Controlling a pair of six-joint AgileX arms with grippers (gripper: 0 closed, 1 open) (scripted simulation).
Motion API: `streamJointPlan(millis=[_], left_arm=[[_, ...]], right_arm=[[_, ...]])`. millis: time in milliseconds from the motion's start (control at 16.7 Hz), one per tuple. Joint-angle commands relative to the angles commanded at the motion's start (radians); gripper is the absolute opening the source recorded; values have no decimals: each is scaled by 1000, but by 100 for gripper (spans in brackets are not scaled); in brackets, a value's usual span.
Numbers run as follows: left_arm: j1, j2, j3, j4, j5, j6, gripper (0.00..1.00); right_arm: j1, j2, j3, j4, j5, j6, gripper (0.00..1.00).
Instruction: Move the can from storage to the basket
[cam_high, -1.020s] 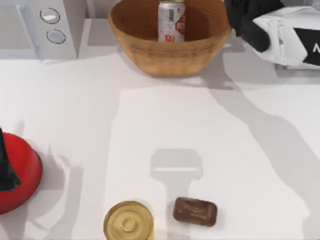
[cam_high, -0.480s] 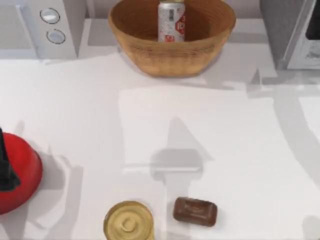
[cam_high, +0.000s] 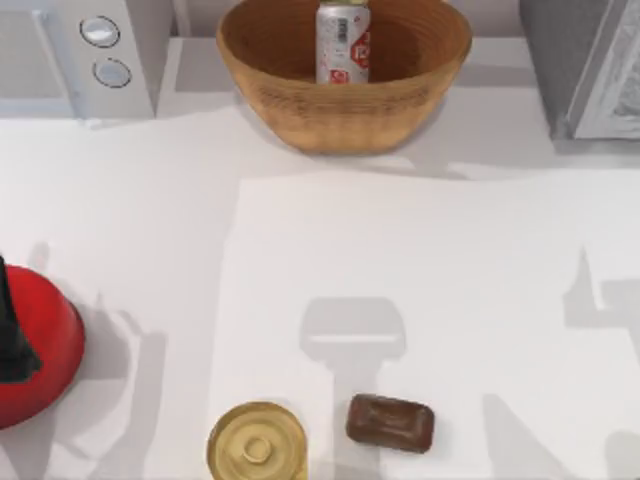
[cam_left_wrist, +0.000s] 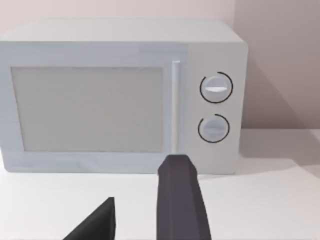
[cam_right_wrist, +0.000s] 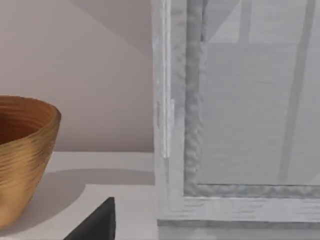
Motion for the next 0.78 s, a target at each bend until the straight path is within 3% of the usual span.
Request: streamJointPlan(millis=[360,780], left_arm=[[0,0,0,0,0,0,100],[0,0,0,0,0,0,100]], right_arm=[[-61,-365,-221,-110,-38,-16,100],[-66,-402,-244,-123,-40,-17,100]])
